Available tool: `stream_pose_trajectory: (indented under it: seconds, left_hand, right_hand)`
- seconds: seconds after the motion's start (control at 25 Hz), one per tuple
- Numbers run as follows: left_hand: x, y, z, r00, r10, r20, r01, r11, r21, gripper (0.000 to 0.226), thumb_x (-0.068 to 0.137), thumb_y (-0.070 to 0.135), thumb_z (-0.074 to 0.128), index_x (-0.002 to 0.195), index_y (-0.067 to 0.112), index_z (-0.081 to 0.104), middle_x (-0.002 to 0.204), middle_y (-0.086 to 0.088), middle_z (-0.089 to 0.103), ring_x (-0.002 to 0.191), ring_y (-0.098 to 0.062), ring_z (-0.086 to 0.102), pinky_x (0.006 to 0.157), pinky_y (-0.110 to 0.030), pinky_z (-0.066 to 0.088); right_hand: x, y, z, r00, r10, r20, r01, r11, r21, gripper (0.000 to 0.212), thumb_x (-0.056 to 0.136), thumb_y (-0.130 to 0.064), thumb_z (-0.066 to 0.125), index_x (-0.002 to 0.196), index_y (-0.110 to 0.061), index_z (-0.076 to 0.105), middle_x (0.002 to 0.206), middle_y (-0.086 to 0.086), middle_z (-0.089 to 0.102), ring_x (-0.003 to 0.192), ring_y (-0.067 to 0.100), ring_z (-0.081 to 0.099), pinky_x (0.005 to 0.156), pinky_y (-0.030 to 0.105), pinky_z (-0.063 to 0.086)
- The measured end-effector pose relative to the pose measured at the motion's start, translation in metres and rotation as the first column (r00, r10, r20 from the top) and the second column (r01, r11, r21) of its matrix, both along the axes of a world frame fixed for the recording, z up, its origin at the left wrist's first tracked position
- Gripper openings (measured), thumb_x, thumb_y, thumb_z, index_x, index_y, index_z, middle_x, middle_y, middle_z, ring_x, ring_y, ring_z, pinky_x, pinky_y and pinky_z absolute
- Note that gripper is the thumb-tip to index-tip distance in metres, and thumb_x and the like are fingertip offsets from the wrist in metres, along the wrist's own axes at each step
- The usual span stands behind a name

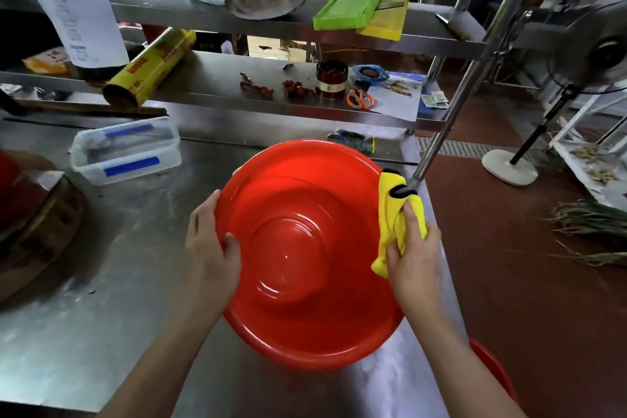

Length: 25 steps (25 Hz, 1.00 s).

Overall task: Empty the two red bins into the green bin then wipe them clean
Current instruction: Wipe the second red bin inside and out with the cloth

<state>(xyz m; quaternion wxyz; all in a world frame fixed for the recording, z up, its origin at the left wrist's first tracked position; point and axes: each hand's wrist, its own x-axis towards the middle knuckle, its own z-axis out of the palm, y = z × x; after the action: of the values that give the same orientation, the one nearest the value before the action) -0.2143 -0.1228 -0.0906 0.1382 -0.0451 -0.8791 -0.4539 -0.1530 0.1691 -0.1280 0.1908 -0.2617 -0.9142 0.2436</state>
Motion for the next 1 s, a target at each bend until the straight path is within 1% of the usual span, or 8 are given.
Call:
stream_pose_trajectory:
  seconds: [0.08, 0.16, 0.32, 0.44, 0.56, 0.68, 0.76, 1.0]
  left_hand:
    - [-0.001, -0.002, 0.003, 0.998, 0.053, -0.027, -0.055, 0.993, -0.105, 0.062, 0.091, 0.016, 0.07, 0.146, 0.016, 0.042, 0.148, -0.011, 0.042, 0.135, -0.024, 0.043, 0.111, -0.044, 0.04]
    - [-0.008, 0.002, 0.013, 0.983, 0.057, -0.173, -0.101, 0.961, -0.259, 0.053, 0.093, 0.026, 0.069, 0.14, 0.011, 0.048, 0.146, -0.015, 0.044, 0.135, -0.031, 0.042, 0.111, -0.05, 0.039]
    - [-0.053, 0.048, 0.049, 0.876, -0.266, -0.401, -0.057, 0.77, -0.635, 0.053, 0.097, 0.034, 0.047, 0.147, 0.016, 0.049, 0.152, -0.011, 0.047, 0.135, -0.035, 0.046, 0.11, -0.047, 0.033]
    - [-0.098, 0.081, 0.057, 0.82, -0.482, -0.309, -0.037, 0.493, -0.869, 0.059, 0.098, 0.04, 0.037, 0.153, 0.019, 0.04, 0.156, -0.01, 0.044, 0.14, -0.037, 0.044, 0.113, -0.049, 0.034]
    - [-0.124, 0.085, 0.06, 0.849, -0.519, -0.1, 0.052, 0.27, -0.961, 0.061, 0.104, 0.042, 0.035, 0.161, 0.025, 0.021, 0.163, -0.005, 0.034, 0.143, -0.035, 0.04, 0.11, -0.049, 0.038]
    - [-0.126, 0.086, 0.063, 0.873, -0.487, 0.023, 0.158, 0.238, -0.958, 0.069, 0.105, 0.023, 0.041, 0.162, 0.032, 0.002, 0.163, 0.0, 0.031, 0.123, -0.031, 0.056, 0.083, -0.043, 0.055]
    - [-0.118, 0.089, 0.063, 0.873, -0.488, -0.011, 0.124, 0.242, -0.962, 0.074, 0.101, 0.01, 0.039, 0.162, 0.034, 0.003, 0.162, -0.001, 0.033, 0.114, -0.03, 0.061, 0.065, -0.039, 0.053]
    - [-0.108, 0.086, 0.059, 0.883, -0.462, -0.081, 0.037, 0.241, -0.97, 0.079, 0.099, 0.007, 0.039, 0.161, 0.038, 0.003, 0.158, -0.006, 0.039, 0.1, -0.031, 0.064, 0.056, -0.035, 0.042]
  right_hand:
    - [-0.003, 0.007, 0.003, 0.999, 0.033, 0.012, -0.034, 0.998, 0.043, 0.073, 0.094, -0.024, 0.062, 0.153, -0.042, 0.023, 0.135, 0.01, 0.038, 0.106, 0.032, 0.056, 0.079, 0.049, 0.055]
    - [-0.007, 0.015, 0.005, 0.997, 0.075, 0.009, -0.075, 0.994, 0.083, 0.073, 0.092, -0.024, 0.065, 0.152, -0.04, 0.027, 0.135, 0.009, 0.04, 0.11, 0.032, 0.055, 0.077, 0.047, 0.055]
    - [-0.017, 0.023, 0.005, 0.981, 0.195, -0.004, -0.193, 0.973, 0.123, 0.075, 0.089, -0.022, 0.067, 0.153, -0.038, 0.031, 0.137, 0.006, 0.039, 0.112, 0.033, 0.054, 0.073, 0.043, 0.053]
    - [-0.027, 0.024, 0.003, 0.957, 0.29, -0.03, -0.282, 0.947, 0.152, 0.078, 0.087, -0.018, 0.07, 0.154, -0.036, 0.034, 0.138, 0.011, 0.043, 0.114, 0.036, 0.054, 0.073, 0.043, 0.052]
    - [-0.036, 0.029, 0.002, 0.94, 0.337, -0.056, -0.321, 0.926, 0.197, 0.076, 0.087, -0.02, 0.072, 0.153, -0.034, 0.036, 0.135, 0.014, 0.046, 0.106, 0.037, 0.056, 0.072, 0.042, 0.052]
    - [-0.043, 0.036, 0.0, 0.934, 0.353, -0.06, -0.335, 0.921, 0.2, 0.077, 0.087, -0.019, 0.072, 0.153, -0.035, 0.035, 0.134, 0.014, 0.046, 0.105, 0.036, 0.055, 0.069, 0.042, 0.052]
    - [-0.044, 0.039, -0.002, 0.934, 0.354, -0.058, -0.336, 0.92, 0.201, 0.079, 0.086, -0.018, 0.072, 0.153, -0.038, 0.033, 0.134, 0.013, 0.046, 0.106, 0.036, 0.055, 0.067, 0.043, 0.054]
    - [-0.05, 0.036, 0.007, 0.916, 0.396, -0.058, -0.37, 0.893, 0.258, 0.075, 0.087, -0.013, 0.07, 0.153, -0.033, 0.04, 0.143, 0.018, 0.047, 0.111, 0.037, 0.055, 0.075, 0.043, 0.055]
